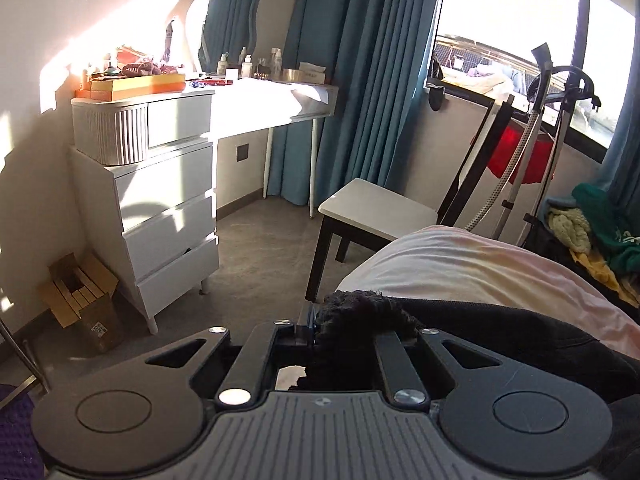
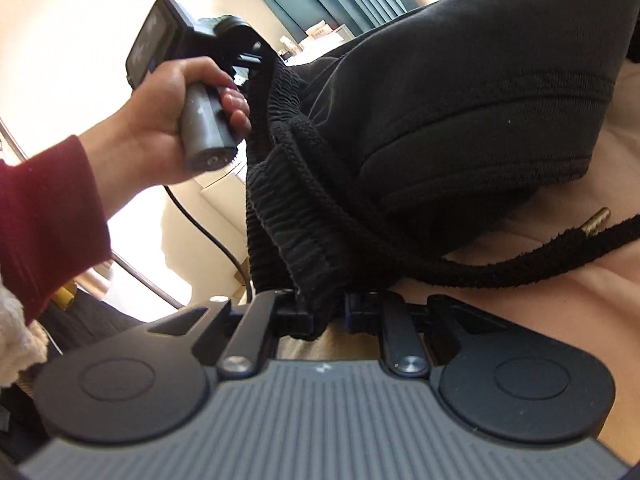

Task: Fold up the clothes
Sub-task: 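Grasp the other cuff with the right gripper and lift the sweatpants, then lay the sweatpants flat on the bed and open both grippers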

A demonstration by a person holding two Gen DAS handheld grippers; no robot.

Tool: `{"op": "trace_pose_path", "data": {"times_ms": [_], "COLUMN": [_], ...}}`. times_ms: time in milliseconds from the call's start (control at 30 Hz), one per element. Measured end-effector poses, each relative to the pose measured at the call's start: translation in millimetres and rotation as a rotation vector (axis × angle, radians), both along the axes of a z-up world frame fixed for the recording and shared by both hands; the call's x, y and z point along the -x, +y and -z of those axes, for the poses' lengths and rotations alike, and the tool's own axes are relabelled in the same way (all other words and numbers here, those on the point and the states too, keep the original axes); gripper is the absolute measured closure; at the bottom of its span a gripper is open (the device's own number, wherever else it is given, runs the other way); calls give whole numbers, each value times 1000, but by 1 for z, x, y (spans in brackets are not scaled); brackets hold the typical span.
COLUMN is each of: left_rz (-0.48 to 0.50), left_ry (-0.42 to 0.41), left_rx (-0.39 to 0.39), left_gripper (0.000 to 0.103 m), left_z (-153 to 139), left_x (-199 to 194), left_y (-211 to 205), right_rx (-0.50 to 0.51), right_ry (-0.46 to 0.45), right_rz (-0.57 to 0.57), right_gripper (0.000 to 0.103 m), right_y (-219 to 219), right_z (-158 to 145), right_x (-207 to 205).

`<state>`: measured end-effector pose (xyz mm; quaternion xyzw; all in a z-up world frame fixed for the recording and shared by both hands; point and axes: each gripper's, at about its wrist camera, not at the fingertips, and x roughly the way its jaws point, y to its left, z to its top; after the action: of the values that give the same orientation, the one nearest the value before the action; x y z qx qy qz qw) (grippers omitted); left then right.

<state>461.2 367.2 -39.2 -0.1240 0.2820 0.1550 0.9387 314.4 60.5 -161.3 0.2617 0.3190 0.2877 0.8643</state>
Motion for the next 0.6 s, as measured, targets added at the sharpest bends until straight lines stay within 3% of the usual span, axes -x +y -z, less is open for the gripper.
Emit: {"op": "trace_pose_path", "data": {"times_ms": [67,133,200,300,333,367,433,600], "left_rz": [-1,-8,-16,-21,-15,-9,2,51], "left_ry": [0,0,1,9,9,10,11,-74], "left_rx": [43,39,29,-3,-9,-14,-26,-81], "left_gripper": [87,76,46,18,17,16,16,14], "left_z": [10,6,2,-11,-17,-23,-35,-71], "left_x": [5,18,32,64,78,93,123,210], "left_y": [8,12,14,17,17,16,16,-20], "right_rx": [16,49,68,80,87,95,107,161], "right_ry": [-18,-38,-52,-52,-57,-62,-53,-86], "right_rz": [-18,-39,-59,-77,-75,-74,-94,-67], "right_gripper": [80,76,65,34,19,16,17,17], "right_y": [1,3,4,4,4,3,3,-12], "right_z": [-4,-10,-17,-26,-29,-32,-39,-65], "right_x": [1,4,7,16,22,28,39,76]}}
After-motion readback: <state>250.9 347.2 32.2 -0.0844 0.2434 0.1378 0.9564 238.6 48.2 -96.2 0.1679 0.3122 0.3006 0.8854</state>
